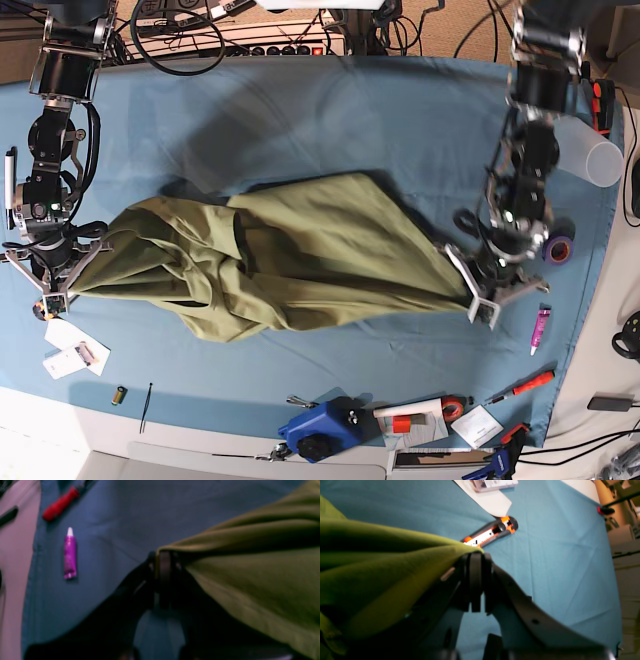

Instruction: Layout the t-shirt on the table in an organized manner, then fold the t-shirt properly

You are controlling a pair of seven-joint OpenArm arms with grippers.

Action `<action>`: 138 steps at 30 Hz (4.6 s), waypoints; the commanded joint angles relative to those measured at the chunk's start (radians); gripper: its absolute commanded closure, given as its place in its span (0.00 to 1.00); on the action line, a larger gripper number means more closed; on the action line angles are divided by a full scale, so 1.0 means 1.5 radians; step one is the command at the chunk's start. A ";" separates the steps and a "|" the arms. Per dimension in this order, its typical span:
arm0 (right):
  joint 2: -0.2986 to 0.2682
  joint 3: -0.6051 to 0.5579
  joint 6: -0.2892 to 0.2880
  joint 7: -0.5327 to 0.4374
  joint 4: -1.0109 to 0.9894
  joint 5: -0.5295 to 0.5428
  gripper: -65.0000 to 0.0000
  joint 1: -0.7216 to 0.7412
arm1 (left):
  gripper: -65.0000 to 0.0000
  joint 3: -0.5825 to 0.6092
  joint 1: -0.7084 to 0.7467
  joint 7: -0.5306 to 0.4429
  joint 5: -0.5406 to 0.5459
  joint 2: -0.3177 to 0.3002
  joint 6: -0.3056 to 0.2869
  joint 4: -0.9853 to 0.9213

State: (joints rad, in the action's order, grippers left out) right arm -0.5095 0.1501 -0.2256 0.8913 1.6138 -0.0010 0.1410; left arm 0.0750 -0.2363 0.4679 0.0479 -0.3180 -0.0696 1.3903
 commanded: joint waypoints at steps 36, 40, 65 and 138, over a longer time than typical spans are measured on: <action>-0.015 0.006 0.017 -0.035 -0.107 -0.009 0.71 0.053 | 0.50 -0.005 -0.263 0.349 0.172 -0.037 0.026 -0.119; -0.015 0.006 0.016 -0.036 -0.107 -0.003 0.71 0.071 | 0.50 -0.005 -0.257 0.454 0.231 -0.035 0.004 -0.087; -0.013 0.006 0.008 -0.006 -0.107 0.011 0.71 0.072 | 0.50 -0.018 0.064 0.351 0.048 0.172 0.168 0.235; -0.005 0.005 -0.033 0.117 -0.108 0.102 0.61 0.180 | 1.00 -0.193 0.174 0.404 0.253 0.057 -0.020 0.293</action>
State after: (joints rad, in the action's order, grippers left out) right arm -0.4984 0.1509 -0.2771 1.0878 1.4372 0.1497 0.3828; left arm -0.2108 0.0387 1.0920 0.4206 -0.2272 -0.0959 1.8095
